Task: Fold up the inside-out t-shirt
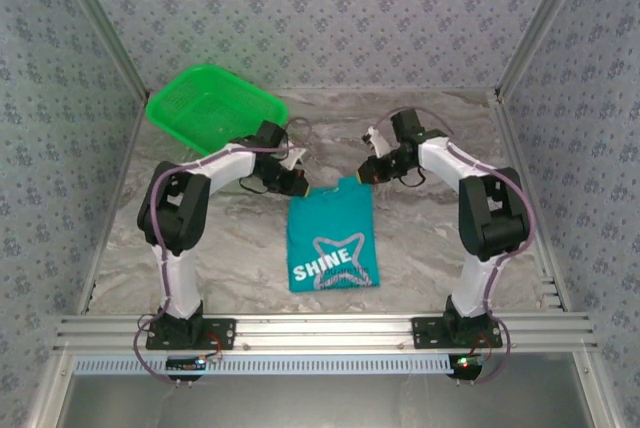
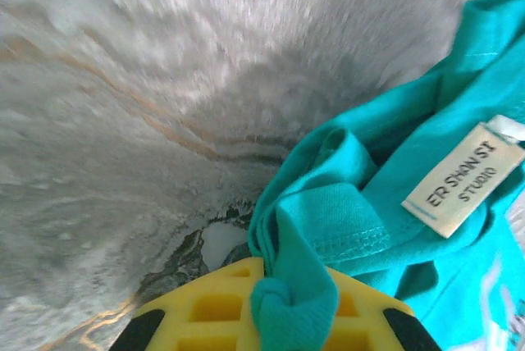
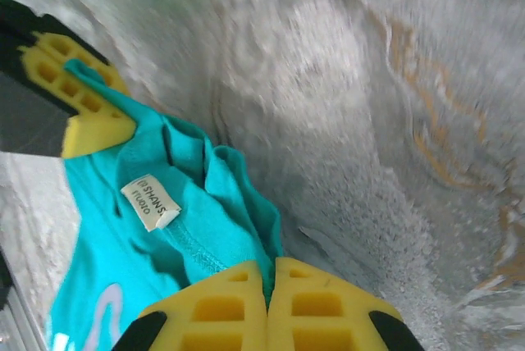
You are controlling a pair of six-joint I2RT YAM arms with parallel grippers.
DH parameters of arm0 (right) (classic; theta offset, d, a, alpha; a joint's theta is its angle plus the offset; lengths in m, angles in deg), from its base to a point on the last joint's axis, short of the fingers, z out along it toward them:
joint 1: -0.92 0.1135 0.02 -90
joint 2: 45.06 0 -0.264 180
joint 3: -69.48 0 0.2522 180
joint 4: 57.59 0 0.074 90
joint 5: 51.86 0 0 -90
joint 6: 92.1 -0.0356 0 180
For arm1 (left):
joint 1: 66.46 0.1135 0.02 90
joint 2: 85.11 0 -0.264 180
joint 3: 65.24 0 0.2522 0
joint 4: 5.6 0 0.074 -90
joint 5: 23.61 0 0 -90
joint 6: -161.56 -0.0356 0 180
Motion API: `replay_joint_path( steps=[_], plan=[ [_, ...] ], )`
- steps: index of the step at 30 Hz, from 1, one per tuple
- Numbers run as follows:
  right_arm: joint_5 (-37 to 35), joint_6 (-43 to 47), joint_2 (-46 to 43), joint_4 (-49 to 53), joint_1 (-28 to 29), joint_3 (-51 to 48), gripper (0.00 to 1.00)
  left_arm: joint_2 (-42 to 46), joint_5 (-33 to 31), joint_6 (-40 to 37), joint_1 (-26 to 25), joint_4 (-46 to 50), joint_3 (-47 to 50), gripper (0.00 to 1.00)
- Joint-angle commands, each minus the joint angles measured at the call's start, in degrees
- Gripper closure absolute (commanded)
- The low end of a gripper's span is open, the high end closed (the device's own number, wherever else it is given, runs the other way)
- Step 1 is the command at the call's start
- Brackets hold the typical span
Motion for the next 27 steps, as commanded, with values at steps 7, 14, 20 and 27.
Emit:
replay_joint_path(
  steps=[7,14,20,27],
  plan=[
    [2.1,0.9,-0.4,3.2,-1.4,11.1,1.0,0.2,3.7,1.2,1.3,5.9,-15.4,1.0],
    [0.4,1.6,2.9,8.3,-2.2,14.1,1.0,-0.3,4.2,2.5,1.8,3.7,-12.0,1.0],
    [0.2,2.4,0.2,3.8,-1.7,11.3,1.0,-0.1,4.9,2.1,2.3,3.9,-13.8,1.0],
    [-2.5,5.3,-0.5,2.9,-2.1,24.1,1.0,-5.0,7.9,-5.4,2.8,12.5,-37.5,1.0]
  ],
)
